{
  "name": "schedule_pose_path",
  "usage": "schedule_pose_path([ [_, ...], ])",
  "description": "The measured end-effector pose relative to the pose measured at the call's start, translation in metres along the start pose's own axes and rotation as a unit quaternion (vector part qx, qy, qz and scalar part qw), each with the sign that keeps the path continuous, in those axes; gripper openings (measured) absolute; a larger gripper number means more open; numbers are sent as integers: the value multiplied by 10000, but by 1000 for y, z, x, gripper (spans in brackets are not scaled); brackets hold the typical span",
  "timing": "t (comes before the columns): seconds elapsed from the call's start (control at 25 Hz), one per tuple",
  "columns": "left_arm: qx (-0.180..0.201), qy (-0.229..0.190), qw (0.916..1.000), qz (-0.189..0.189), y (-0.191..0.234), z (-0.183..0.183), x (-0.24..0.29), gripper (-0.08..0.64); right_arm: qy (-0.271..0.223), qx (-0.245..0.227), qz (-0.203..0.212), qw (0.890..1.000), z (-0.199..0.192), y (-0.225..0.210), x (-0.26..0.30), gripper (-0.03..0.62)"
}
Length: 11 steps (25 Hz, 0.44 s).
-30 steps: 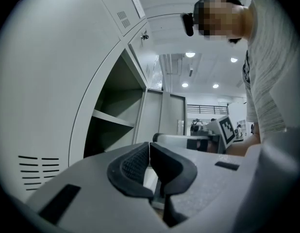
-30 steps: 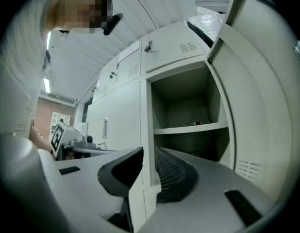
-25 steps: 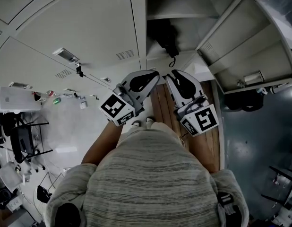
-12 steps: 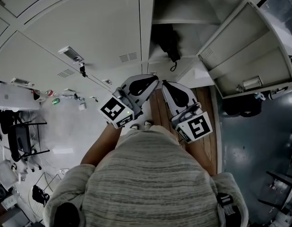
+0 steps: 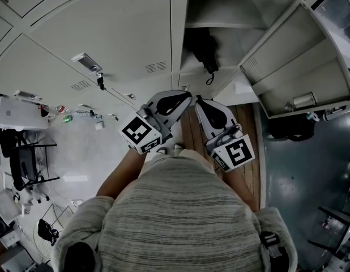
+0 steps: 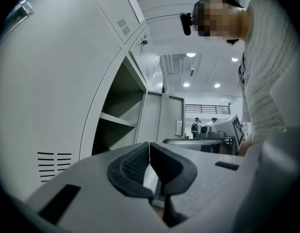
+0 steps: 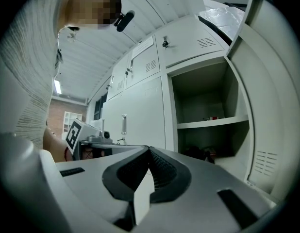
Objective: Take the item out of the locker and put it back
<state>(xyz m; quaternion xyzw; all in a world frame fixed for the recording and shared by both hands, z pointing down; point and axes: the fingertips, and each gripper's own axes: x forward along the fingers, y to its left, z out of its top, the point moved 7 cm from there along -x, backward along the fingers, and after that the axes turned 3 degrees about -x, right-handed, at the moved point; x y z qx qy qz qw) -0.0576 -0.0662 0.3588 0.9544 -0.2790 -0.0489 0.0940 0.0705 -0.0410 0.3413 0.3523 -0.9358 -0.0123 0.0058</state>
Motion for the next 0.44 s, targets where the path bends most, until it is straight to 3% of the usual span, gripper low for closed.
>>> schedule_pose_path([
  [0.44, -35, 8, 9999, 114, 6, -4, -3, 9, 90, 56, 84, 9999, -7, -2, 6, 23],
])
